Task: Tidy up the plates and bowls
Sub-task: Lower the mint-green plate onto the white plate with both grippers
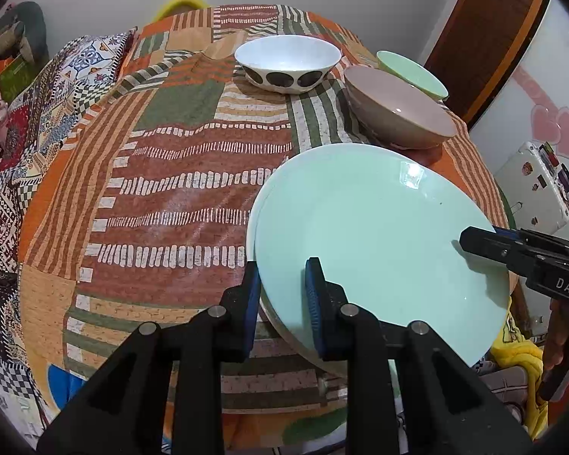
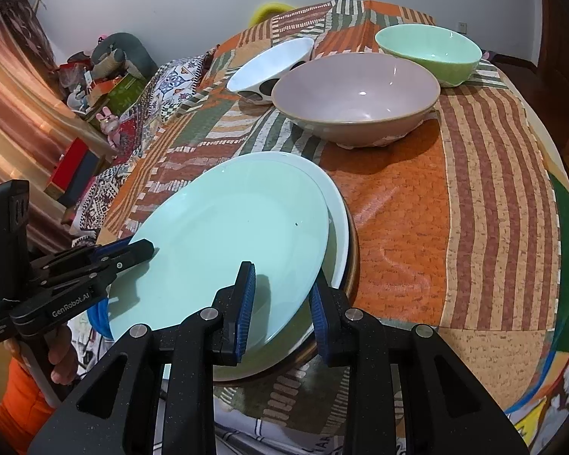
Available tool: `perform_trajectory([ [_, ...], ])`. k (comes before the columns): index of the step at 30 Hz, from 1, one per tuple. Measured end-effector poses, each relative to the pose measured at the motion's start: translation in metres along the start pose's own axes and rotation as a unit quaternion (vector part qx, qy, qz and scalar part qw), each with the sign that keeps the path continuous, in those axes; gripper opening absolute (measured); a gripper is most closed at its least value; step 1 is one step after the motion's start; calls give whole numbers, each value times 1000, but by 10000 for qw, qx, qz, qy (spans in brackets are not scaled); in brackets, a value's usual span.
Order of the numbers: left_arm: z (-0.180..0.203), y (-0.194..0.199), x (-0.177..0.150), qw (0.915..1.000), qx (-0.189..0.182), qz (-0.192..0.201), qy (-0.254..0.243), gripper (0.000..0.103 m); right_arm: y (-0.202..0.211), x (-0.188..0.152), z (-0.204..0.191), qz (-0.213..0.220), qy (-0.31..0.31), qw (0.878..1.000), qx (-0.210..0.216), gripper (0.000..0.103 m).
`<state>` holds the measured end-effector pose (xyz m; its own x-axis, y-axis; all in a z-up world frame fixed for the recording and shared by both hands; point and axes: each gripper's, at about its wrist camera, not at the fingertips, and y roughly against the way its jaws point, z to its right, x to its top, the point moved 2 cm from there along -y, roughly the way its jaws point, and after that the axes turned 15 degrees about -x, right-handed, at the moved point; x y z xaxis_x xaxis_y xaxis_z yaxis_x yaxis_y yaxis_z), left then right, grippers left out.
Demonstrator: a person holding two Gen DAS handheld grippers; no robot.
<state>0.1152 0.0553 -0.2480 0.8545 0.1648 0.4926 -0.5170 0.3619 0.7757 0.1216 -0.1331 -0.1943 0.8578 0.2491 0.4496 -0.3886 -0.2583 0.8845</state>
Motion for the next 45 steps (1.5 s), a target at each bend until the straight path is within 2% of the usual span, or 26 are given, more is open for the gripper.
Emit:
perform_trajectory([
  [12,-8,-7,4,9999,110,-9,53,23,-8,3,-6,-34,221,9997,-105,26],
  [15,-16,-15,2,9995,-15,-183,240,23,-8,2,-7,-60,262,9996,-84,27],
  [29,-19,-16,1,9995,-86,-108,292,24,-6,5,-12,-103,403,9989,-214,28],
  [45,-18,-16,1,9996,-78,-94,271,24,13,6,-8,269,691,9950,-667,28],
])
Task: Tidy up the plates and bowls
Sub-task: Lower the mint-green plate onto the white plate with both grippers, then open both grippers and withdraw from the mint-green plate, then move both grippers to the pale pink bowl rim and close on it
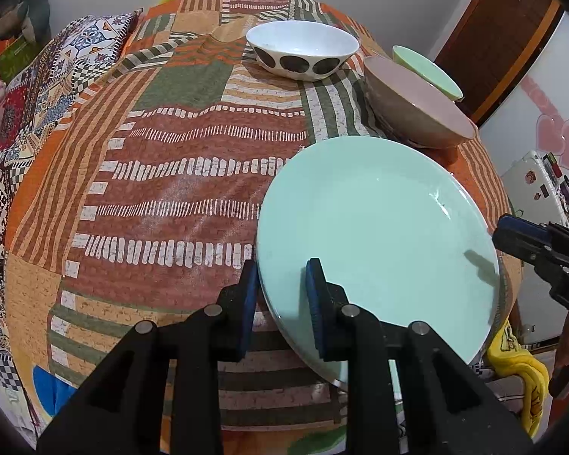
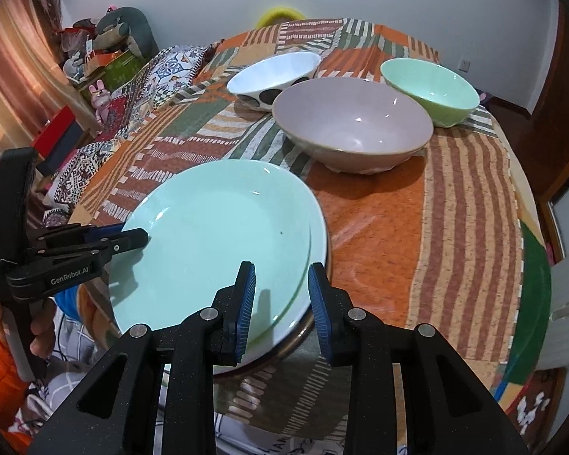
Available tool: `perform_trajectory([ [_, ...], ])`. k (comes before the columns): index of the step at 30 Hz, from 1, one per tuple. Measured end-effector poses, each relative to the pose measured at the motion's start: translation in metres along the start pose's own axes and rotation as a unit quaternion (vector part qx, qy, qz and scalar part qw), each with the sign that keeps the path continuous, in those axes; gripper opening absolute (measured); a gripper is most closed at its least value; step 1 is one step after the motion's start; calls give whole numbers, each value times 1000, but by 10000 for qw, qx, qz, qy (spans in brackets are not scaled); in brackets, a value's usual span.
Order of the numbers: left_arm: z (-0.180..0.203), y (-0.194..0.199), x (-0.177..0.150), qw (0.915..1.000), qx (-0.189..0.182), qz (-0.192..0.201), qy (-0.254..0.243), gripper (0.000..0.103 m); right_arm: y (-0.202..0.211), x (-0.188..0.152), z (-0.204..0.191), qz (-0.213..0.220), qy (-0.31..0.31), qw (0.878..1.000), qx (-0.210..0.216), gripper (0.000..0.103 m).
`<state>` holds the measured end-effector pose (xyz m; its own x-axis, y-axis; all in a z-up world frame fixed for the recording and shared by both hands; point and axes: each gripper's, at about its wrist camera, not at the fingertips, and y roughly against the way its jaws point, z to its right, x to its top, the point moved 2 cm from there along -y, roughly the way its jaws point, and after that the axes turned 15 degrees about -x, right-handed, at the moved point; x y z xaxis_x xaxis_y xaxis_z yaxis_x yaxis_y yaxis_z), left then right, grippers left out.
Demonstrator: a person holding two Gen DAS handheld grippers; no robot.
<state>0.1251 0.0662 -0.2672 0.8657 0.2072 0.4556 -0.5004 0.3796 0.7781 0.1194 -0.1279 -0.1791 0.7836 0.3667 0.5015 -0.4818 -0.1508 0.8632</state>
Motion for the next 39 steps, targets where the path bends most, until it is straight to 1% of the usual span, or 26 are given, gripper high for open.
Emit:
perform_trajectory([
  [4,0,3,0,10000,90,32,-20,24,-2,-2,6,-34,-138,9999,19,28],
  [8,0,11,3,9994,302,121,-82,24,0,-3,10,-27,-273,9996,86,28],
  [13,7,34,12,9977,477,399,-268,24,10,0,14,134,-354,9993,80,28],
  [15,15,46,19,9959,539,596,-415,29,14,3,17,221,-401,9989,74,29],
  [17,23,57,26,9939,581,768,-541,30,17,7,20,302,-442,9985,61,29],
  [19,34,68,36,9905,644,980,-716,35,22,11,25,435,-502,9978,12,32],
  [21,42,75,44,9880,690,1122,-813,49,26,16,30,556,-574,9968,-21,34],
  [23,51,79,57,9850,697,1268,-946,50,28,20,35,658,-637,9958,-52,39],
  [24,54,79,61,9842,712,1284,-990,51,30,22,38,713,-668,9952,-75,41],
  [26,63,76,75,9825,746,1314,-1085,52,32,28,44,830,-735,9937,-142,49],
  [27,66,74,79,9822,764,1323,-1094,61,34,30,47,887,-765,9930,-177,51],
  [28,68,73,85,9817,784,1348,-1091,65,34,32,50,928,-786,9924,-192,55],
  [29,70,71,90,9814,776,1382,-1086,73,35,34,54,966,-815,9918,-210,57],
  [30,72,68,94,9810,765,1408,-1089,77,35,37,57,992,-844,9912,-229,59],
  [34,82,50,117,9809,777,1306,-1211,78,31,48,75,1066,-1029,9885,-287,60],
  [39,86,16,141,9860,622,999,-1179,78,19,59,93,1027,-1215,9869,-274,60],
])
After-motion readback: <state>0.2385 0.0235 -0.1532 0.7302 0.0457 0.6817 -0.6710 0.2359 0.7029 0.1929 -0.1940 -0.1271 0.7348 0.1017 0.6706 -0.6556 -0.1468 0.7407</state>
